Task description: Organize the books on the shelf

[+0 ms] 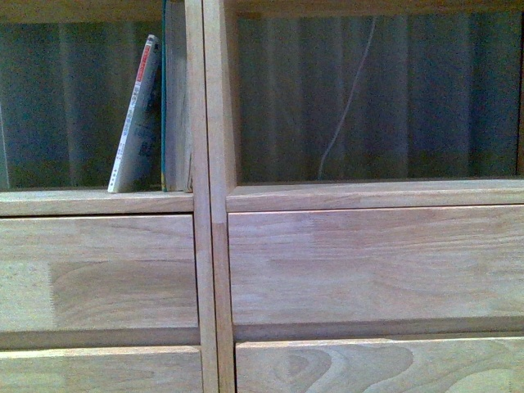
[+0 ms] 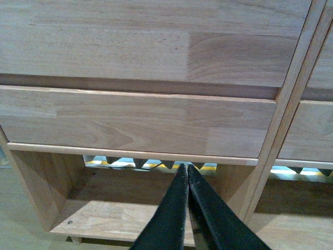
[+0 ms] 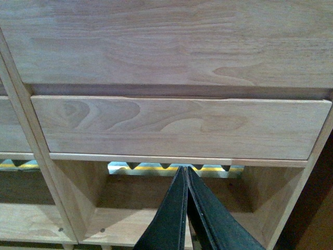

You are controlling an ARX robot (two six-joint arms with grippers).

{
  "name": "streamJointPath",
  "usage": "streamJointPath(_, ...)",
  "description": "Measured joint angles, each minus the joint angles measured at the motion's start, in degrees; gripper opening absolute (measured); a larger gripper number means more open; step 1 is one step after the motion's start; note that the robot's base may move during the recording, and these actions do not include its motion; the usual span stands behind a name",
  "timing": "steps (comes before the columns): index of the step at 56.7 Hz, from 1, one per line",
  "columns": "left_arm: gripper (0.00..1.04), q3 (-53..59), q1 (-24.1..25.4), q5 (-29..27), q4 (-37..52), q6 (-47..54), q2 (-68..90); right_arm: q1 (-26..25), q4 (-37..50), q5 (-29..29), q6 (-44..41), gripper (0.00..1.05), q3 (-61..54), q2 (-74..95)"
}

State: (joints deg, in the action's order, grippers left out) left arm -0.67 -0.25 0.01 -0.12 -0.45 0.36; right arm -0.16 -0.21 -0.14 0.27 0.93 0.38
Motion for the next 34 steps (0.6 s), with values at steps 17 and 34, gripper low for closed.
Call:
streamJointPath(17, 0.72, 0.0, 0.0, 0.0, 0.0, 0.0, 0.0, 0.0, 0.0, 0.0, -0.1, 0.62, 0.0, 0.0)
streamJointPath(34, 0.98, 0.0, 0.0, 0.0, 0.0, 0.2, 0.0, 0.0, 0.0, 0.0, -0.1, 0.98, 0.0, 0.0)
